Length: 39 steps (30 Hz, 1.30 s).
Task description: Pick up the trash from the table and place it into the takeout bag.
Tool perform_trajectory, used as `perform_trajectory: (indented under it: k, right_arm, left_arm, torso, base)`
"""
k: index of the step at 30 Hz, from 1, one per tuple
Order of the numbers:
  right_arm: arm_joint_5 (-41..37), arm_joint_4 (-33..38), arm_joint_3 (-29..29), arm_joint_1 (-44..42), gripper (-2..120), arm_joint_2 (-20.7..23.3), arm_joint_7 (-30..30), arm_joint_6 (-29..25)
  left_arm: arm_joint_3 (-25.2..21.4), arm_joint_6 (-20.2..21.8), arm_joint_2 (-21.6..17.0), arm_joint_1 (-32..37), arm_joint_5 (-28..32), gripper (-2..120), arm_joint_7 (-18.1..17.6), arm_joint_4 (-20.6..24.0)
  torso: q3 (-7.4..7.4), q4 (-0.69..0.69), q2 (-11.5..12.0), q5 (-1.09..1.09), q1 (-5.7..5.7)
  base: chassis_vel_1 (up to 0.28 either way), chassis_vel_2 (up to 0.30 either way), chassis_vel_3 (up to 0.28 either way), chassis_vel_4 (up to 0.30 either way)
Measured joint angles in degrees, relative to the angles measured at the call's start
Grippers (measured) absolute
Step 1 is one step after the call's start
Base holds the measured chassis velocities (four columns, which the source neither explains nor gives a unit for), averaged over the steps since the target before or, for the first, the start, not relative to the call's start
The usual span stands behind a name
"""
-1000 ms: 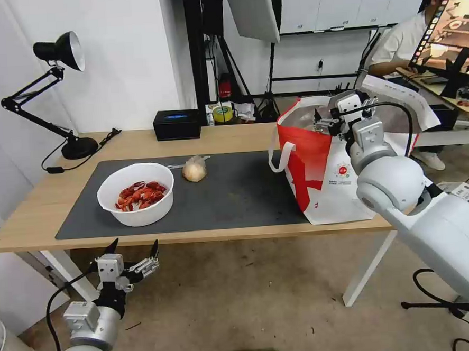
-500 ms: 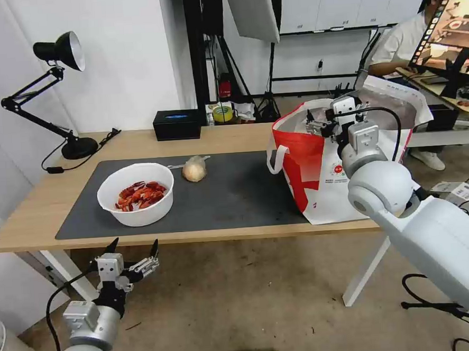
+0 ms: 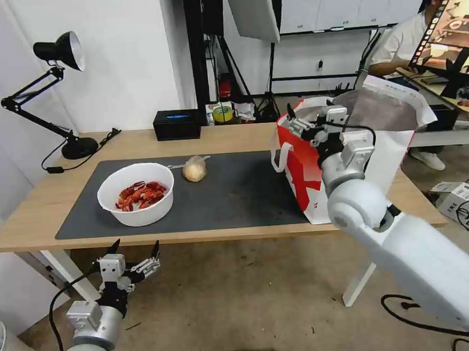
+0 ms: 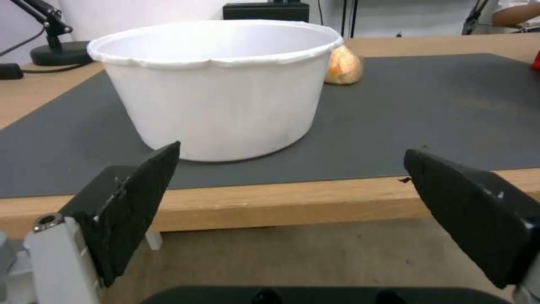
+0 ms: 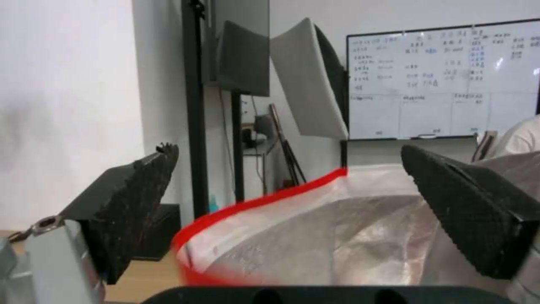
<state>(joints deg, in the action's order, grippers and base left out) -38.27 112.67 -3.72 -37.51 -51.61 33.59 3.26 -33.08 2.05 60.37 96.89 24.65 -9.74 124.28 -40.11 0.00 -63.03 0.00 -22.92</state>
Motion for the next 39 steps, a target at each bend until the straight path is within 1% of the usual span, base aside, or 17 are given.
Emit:
perform_trajectory:
  k: [1,4,10,23,28,39]
  right_arm:
    - [0.0,0.0,0.0,0.0,100,0.0,0.0,0.0]
    - [1.9,0.3,0.0,-1.8,100,-0.8,-0.3,-2.4]
    - [3.5,-0.5,0.0,-2.1,100,-1.7,-1.4,-5.5]
    - [6.2,-0.7,-0.4,-3.3,100,-3.1,-3.0,-9.4]
    - [8.3,0.2,-0.3,-4.7,100,-2.9,-4.4,-11.3]
    - [10.7,3.1,0.3,-9.6,100,-1.8,-6.7,-12.9]
  left_arm:
    - [0.0,0.0,0.0,0.0,0.0,100,0.0,0.0]
    - [0.1,0.0,-0.1,-0.3,0.1,100,0.0,-0.3]
    - [0.3,0.0,0.1,-0.5,0.1,100,0.0,-0.6]
    - [0.4,0.0,0.0,-0.8,0.3,100,0.0,-0.8]
    - [0.3,-0.1,0.2,-0.7,0.3,100,0.0,-0.8]
    - [0.1,-0.1,0.4,-0.2,0.3,100,0.0,-0.3]
  torso:
    - [0.0,0.0,0.0,0.0,0.0]
    - [0.0,0.0,0.0,0.0,0.0]
    - [0.0,0.0,0.0,0.0,0.0]
    - [0.0,0.0,0.0,0.0,0.0]
    - [0.0,0.0,0.0,0.0,0.0]
    - [0.0,-0.01,0.0,0.01,0.0]
  base:
    - [0.0,0.0,0.0,0.0]
    - [0.0,0.0,0.0,0.0]
    - [0.0,0.0,0.0,0.0]
    - [0.0,0.0,0.0,0.0]
    - [0.0,0.0,0.0,0.0]
    - [0.0,0.0,0.0,0.0]
